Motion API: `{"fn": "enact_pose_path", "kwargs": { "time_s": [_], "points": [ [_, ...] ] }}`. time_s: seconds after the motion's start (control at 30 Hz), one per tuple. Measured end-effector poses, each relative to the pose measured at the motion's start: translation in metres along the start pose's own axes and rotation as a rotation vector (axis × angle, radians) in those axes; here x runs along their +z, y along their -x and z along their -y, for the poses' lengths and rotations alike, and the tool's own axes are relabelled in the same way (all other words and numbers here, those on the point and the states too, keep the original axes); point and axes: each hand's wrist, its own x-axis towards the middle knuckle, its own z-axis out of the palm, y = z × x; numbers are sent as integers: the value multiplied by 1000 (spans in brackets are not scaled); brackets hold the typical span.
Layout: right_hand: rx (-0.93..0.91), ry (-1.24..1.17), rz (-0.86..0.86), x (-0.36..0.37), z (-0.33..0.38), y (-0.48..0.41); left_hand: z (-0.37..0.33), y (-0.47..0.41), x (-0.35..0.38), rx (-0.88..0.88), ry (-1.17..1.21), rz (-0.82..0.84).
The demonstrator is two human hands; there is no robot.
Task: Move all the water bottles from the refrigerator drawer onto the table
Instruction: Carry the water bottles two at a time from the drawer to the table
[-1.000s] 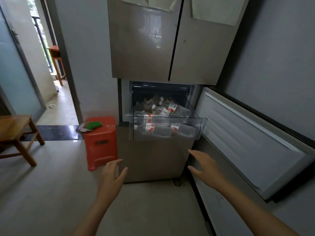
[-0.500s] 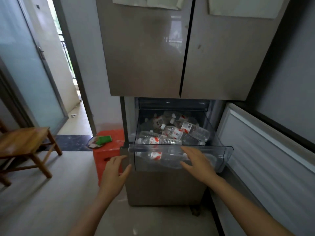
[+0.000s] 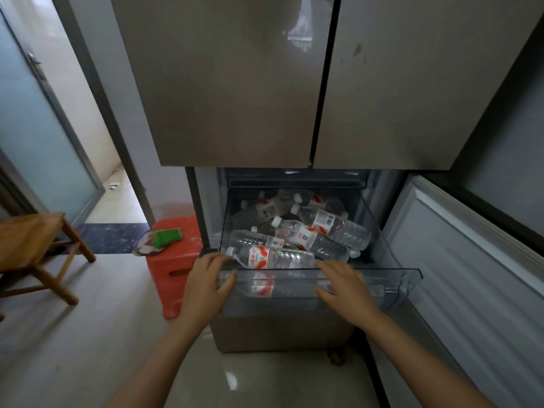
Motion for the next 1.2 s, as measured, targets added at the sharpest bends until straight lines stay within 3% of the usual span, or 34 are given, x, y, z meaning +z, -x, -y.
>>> {"fn": "enact_pose_path", "kwargs": {
  "time_s": [0.27,0.57,0.97,1.2],
  "points": [
    [49,21,-72,-29,-12,-63,22,-59,27,36,-46,98],
    [100,70,30,-14,-31,-117,36,-61,38,29,-59,86],
    [-123,107,222,21,-22,-185,26,-58,38,57,-297,186],
    [-149,327,208,49,-22,-204,27,-57,39,11,-350,222]
  ]
}}
